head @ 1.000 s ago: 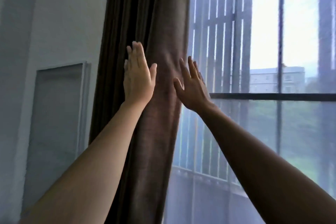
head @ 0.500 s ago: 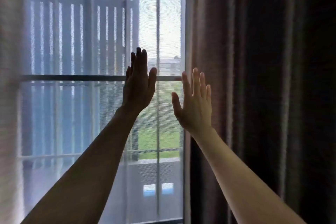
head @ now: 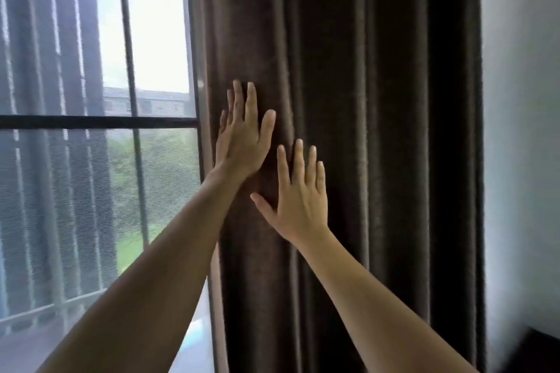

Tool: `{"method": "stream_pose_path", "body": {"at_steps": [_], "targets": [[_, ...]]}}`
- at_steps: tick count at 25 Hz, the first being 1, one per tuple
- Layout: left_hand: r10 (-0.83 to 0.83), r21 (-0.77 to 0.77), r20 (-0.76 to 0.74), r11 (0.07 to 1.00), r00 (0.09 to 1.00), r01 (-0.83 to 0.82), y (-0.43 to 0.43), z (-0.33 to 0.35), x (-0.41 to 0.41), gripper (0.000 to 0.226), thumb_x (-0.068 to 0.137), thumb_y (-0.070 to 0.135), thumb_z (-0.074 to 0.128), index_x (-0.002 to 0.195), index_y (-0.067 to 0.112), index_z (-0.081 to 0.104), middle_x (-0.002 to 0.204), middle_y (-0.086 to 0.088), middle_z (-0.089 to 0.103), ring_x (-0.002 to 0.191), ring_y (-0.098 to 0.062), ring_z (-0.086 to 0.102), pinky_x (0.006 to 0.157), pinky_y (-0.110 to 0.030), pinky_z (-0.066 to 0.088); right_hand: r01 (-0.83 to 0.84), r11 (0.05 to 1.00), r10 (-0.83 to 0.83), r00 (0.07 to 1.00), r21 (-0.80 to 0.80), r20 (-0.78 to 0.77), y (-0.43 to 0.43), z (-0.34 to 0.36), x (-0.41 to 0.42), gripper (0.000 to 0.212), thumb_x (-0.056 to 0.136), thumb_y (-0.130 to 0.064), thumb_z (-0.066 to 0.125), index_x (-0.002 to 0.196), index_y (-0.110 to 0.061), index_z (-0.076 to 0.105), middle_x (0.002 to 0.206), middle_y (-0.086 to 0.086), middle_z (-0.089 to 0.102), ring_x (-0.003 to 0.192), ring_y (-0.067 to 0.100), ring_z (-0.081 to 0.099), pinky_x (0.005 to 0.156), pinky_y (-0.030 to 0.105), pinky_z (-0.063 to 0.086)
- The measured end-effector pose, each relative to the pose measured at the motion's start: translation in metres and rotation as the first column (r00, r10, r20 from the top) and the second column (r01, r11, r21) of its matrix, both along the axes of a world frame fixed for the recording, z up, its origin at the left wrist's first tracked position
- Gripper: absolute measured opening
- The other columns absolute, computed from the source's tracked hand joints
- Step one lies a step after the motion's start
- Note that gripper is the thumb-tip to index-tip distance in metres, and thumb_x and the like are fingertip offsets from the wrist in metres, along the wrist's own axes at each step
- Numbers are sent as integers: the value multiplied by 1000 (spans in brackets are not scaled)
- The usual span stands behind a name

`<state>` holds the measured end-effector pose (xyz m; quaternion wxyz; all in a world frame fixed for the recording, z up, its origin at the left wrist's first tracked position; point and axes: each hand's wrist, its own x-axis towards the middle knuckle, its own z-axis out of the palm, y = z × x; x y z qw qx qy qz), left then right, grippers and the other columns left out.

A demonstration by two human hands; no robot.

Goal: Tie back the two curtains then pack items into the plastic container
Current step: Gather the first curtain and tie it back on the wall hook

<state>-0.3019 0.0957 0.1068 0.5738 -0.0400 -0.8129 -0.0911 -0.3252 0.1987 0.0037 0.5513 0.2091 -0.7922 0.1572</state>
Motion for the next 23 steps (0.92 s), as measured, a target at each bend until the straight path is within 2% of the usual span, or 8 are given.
{"method": "stream_pose_path", "body": {"at_steps": [3, 6, 9, 15, 20, 23], "targets": [[-48, -22, 43, 999, 998, 49, -2, 6, -34, 69, 96, 53, 21, 149, 16, -1, 159, -10, -5, 146, -24, -5, 117, -43, 5, 81, 997, -81, 997, -6, -20, -5, 1, -23, 93, 80, -68, 45, 148, -15, 9, 153, 23, 19, 142, 40, 17, 113, 47, 12], [-142, -57, 91, 987, 986, 147, 6, 10, -67, 76, 93, 59, 25, 149, 18, -4, 158, -10, -7, 146, -24, -6, 117, -43, 3, 190, 981, -192, 980, -44, -44, -1, 4, -46, 95, 76, -63, 56, 147, -15, 16, 151, 24, 25, 140, 42, 23, 112, 48, 15], [-253, -72, 86, 963, 964, 259, 27, 17, -100, 80, 91, 61, 28, 149, 18, -4, 158, -12, -6, 146, -26, -6, 117, -43, 4, 286, 953, -290, 956, -104, -28, 19, 5, -71, 98, 73, -61, 61, 148, -16, 16, 151, 25, 23, 140, 43, 21, 113, 49, 16], [-398, -83, 80, 911, 914, 404, 78, 35, -158, 83, 90, 61, 33, 149, 17, -5, 157, -17, -7, 146, -30, -5, 116, -49, 9, 509, 853, -508, 860, -117, 37, 71, 8, -119, 123, 57, -70, 69, 149, -11, 11, 150, 26, 26, 138, 44, 26, 111, 51, 24], [-461, -114, 80, 877, 884, 467, 134, 51, -221, 83, 88, 66, 31, 148, 24, -8, 157, -14, -13, 145, -30, -9, 116, -49, 8, 611, 780, -617, 787, -134, 4, 124, 24, -173, 128, 52, -73, 70, 148, -10, 13, 150, 28, 25, 137, 45, 27, 111, 50, 19], [-500, -114, 75, 855, 863, 505, 174, 59, -257, 83, 88, 66, 31, 148, 25, -8, 157, -12, -15, 145, -29, -10, 116, -48, 8, 630, 763, -640, 768, -147, -29, 163, 31, -205, 127, 51, -68, 74, 148, -9, 18, 149, 29, 26, 136, 46, 28, 110, 52, 23]]}}
